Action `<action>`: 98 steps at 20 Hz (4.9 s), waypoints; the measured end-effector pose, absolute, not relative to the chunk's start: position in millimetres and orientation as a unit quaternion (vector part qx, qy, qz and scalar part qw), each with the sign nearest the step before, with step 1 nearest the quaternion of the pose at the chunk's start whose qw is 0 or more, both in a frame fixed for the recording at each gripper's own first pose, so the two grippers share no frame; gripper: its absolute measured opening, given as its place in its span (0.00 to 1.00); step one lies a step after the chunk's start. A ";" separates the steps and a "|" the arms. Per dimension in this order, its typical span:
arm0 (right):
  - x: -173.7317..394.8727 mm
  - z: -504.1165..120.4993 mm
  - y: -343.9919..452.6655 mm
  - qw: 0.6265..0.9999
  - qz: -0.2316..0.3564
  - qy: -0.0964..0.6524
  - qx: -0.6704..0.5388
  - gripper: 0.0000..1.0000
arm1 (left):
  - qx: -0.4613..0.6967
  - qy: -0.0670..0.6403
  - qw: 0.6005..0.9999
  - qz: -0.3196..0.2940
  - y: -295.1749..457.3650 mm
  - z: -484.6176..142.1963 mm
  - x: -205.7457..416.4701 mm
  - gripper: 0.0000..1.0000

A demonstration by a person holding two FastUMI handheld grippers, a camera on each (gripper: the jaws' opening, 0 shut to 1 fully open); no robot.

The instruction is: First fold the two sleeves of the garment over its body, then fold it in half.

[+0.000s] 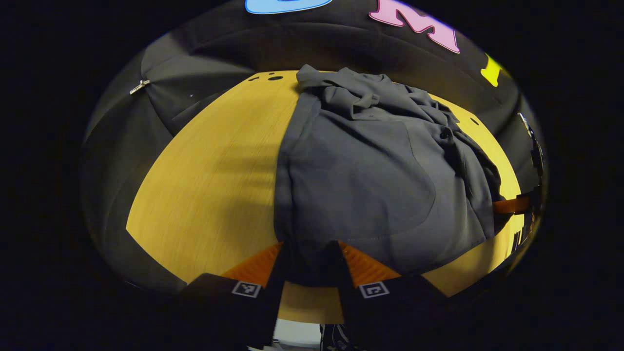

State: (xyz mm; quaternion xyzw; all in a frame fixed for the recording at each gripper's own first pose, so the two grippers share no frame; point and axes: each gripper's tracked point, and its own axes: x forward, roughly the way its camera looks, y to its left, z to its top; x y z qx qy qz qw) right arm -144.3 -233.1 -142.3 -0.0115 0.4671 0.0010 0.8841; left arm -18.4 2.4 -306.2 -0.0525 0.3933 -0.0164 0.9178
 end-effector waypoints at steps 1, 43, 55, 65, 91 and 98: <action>-144.7 -141.8 -230.6 0.884 0.007 0.467 -0.013 0.28 | -0.054 0.392 0.918 -0.022 -1.3 -305.6 -17.3 0.50; 97.0 96.0 -167.3 0.976 0.115 0.172 0.070 0.05 | -0.114 0.124 0.983 -0.077 6.2 -16.1 227.1 0.05; 219.0 89.0 -175.7 0.982 0.080 0.155 0.072 0.05 | -0.099 0.083 0.987 -0.090 9.1 -28.6 358.6 0.05; 262.2 54.8 -184.9 0.984 0.051 0.166 0.040 0.09 | -0.104 0.067 0.988 -0.089 -0.8 -58.0 410.8 0.11; -9.8 202.2 -206.9 0.999 -0.029 0.015 0.021 0.99 | -0.076 -0.062 0.994 -0.046 65.2 89.7 95.9 0.95; -80.7 160.9 -167.4 0.999 0.002 0.029 0.020 0.98 | -0.041 -0.051 0.997 -0.035 69.7 50.4 22.8 0.95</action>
